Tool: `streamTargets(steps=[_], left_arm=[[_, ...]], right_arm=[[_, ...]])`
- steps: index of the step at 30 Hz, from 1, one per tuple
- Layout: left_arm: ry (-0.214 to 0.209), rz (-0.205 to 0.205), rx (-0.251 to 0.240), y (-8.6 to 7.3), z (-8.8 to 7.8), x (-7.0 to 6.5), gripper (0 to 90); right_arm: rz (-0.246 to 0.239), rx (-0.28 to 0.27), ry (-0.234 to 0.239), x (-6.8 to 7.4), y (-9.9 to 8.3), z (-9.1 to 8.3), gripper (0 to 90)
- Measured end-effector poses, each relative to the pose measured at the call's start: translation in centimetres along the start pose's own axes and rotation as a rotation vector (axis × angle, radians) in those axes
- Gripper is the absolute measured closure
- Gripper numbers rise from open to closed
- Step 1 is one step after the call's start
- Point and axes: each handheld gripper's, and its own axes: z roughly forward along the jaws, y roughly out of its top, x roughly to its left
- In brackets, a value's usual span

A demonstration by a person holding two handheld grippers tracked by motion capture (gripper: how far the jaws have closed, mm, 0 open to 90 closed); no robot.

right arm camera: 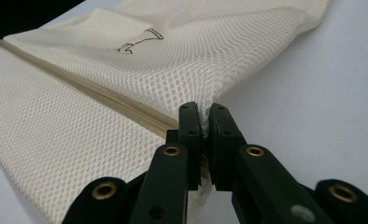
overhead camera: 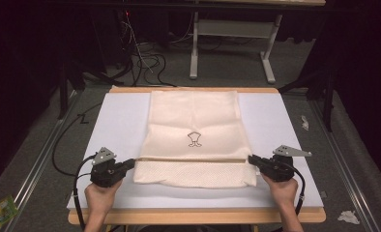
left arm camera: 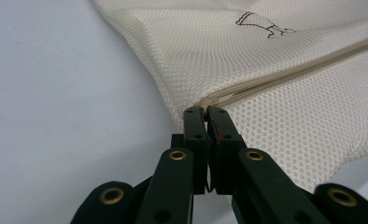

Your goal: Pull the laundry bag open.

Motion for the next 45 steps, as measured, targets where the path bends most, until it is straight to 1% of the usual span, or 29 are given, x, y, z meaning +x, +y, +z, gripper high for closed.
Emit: streamTargets(steps=[2, 3, 7, 8, 10, 11, 13, 17, 18, 22, 25, 26, 31, 35, 37, 38, 45], left_arm=[[0.018, 0.012, 0.006, 0.1, 0.0, 0.0, 87.7], [0.008, 0.006, 0.000, 0.1, -0.1, 0.0, 87.7], [0.011, 0.004, -0.003, 0.1, 0.0, 0.0, 87.7], [0.007, 0.002, -0.004, 0.1, 0.0, 0.0, 87.7], [-0.017, -0.018, -0.005, 0.1, 0.1, 0.2, 87.6], [-0.019, -0.020, -0.006, 0.1, 0.1, 0.2, 87.6], [-0.020, -0.015, -0.005, 0.2, 0.0, 0.1, 87.5], [-0.020, -0.012, -0.028, 0.5, -0.2, -0.1, 87.4], [-0.027, -0.012, -0.030, 0.5, -0.1, -0.2, 87.3], [-0.034, -0.011, -0.027, 0.4, 0.1, -0.2, 87.2], [-0.041, -0.013, -0.028, 0.4, 0.3, -0.1, 87.1], [-0.041, -0.012, -0.028, 0.4, 0.2, -0.1, 87.0], [-0.044, -0.010, -0.022, 0.3, 0.3, -0.2, 86.9], [-0.052, -0.004, -0.004, 0.1, 0.4, -0.3, 86.8], [-0.051, -0.003, 0.002, 0.1, 0.4, -0.3, 86.8], [-0.051, -0.004, 0.004, 0.1, 0.4, -0.3, 86.7], [-0.046, 0.000, 0.025, -0.3, 0.8, -0.4, 86.5]], right_arm=[[0.006, -0.001, -0.006, -0.1, 0.1, 0.0, 86.6], [0.002, -0.002, -0.008, -0.1, 0.1, -0.1, 86.6], [0.000, -0.003, -0.010, -0.1, 0.2, -0.2, 86.6], [-0.001, -0.004, -0.011, -0.2, 0.3, -0.2, 86.6], [0.006, 0.000, -0.010, -0.4, 0.3, -0.2, 86.5], [0.006, 0.000, -0.010, -0.4, 0.3, -0.2, 86.5], [0.010, 0.008, -0.013, -0.4, 0.2, -0.2, 86.5], [0.019, 0.007, -0.010, -0.5, 0.2, -0.2, 86.3], [0.025, 0.009, -0.009, -0.6, 0.3, -0.2, 86.1], [0.021, 0.016, -0.012, -0.8, 0.3, -0.2, 85.7], [0.029, 0.021, -0.017, -0.8, 0.2, -0.1, 85.4], [0.024, 0.029, -0.021, -0.8, 0.1, 0.0, 85.2], [0.023, 0.050, -0.026, -0.8, 0.0, 0.2, 84.8], [0.021, 0.067, -0.036, -0.8, -0.2, 0.4, 84.5], [0.027, 0.074, -0.037, -0.8, -0.3, 0.4, 84.3], [0.020, 0.080, -0.040, -0.8, -0.4, 0.5, 84.0], [0.019, 0.097, -0.046, -0.8, -0.6, 0.7, 82.0]])
